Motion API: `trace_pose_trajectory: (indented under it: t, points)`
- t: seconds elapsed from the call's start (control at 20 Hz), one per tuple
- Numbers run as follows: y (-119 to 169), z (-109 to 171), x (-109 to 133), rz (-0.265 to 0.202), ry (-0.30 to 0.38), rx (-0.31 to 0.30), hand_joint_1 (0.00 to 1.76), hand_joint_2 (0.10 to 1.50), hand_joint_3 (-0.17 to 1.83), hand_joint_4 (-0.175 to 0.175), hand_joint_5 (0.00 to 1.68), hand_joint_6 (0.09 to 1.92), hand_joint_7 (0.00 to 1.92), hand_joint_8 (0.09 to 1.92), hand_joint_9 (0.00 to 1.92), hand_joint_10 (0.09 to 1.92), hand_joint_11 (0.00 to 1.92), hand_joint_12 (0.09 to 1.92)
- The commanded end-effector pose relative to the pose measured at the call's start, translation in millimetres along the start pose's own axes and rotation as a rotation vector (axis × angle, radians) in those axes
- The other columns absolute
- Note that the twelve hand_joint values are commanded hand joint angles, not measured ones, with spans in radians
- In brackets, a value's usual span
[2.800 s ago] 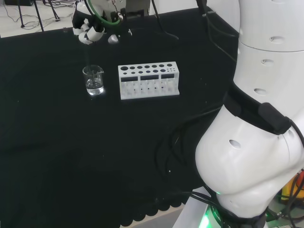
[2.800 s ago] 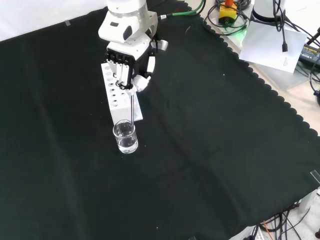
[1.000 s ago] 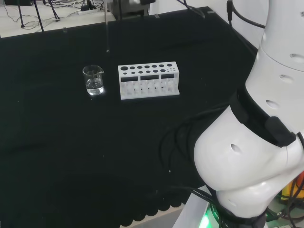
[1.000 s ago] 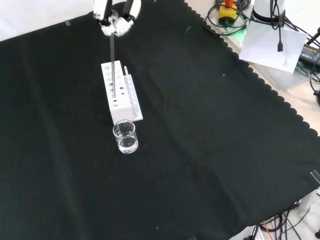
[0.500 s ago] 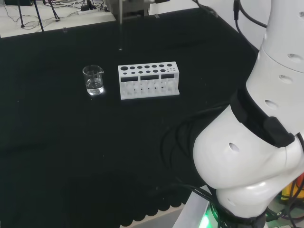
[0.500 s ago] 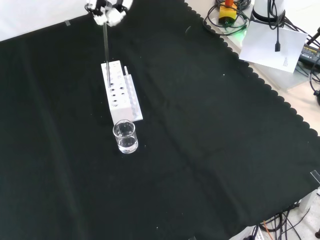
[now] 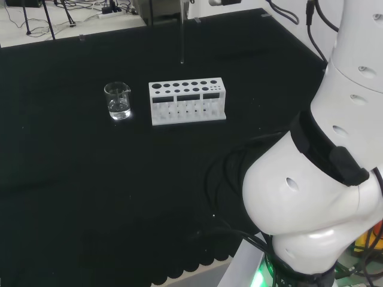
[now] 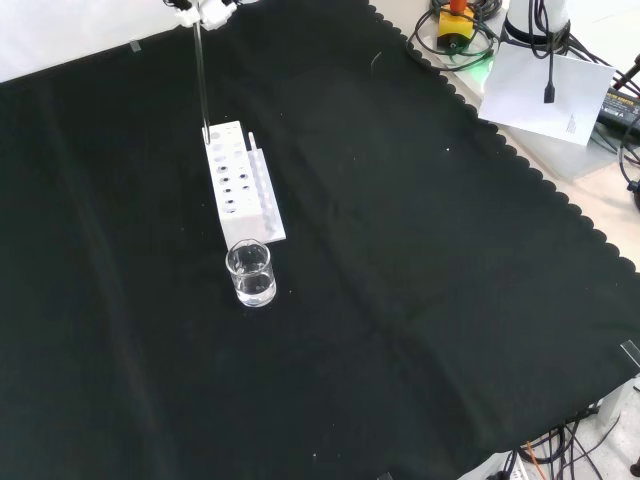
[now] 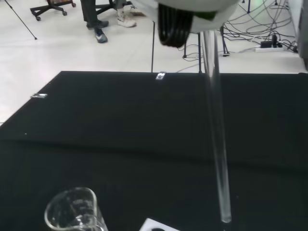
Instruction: Put the glass rod back on the white test tube rack.
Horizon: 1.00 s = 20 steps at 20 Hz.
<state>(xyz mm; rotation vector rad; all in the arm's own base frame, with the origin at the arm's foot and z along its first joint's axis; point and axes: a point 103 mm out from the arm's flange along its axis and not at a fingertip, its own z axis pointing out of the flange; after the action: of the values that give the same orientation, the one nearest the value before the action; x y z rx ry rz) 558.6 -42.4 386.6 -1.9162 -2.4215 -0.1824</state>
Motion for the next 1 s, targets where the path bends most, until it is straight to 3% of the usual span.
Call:
trace_pose_trajectory:
  t: [0.05,0.65,1.0]
  points:
    - [-9.8,6.6,-14.4,0.028,-0.021,0.023,1.29,0.77,0.63,-0.175,1.07,0.73,1.09,1.28,1.68,0.95,1.68,1.0]
    - [-24.8,13.9,-5.1,0.015,-0.044,0.04,1.29,0.77,0.63,-0.175,1.07,0.72,1.09,1.28,1.68,0.95,1.68,1.0]
    - [-25.3,20.9,-14.1,0.025,-0.027,0.035,1.29,0.77,0.63,-0.175,1.07,0.72,1.09,1.28,1.68,0.95,1.68,1.0]
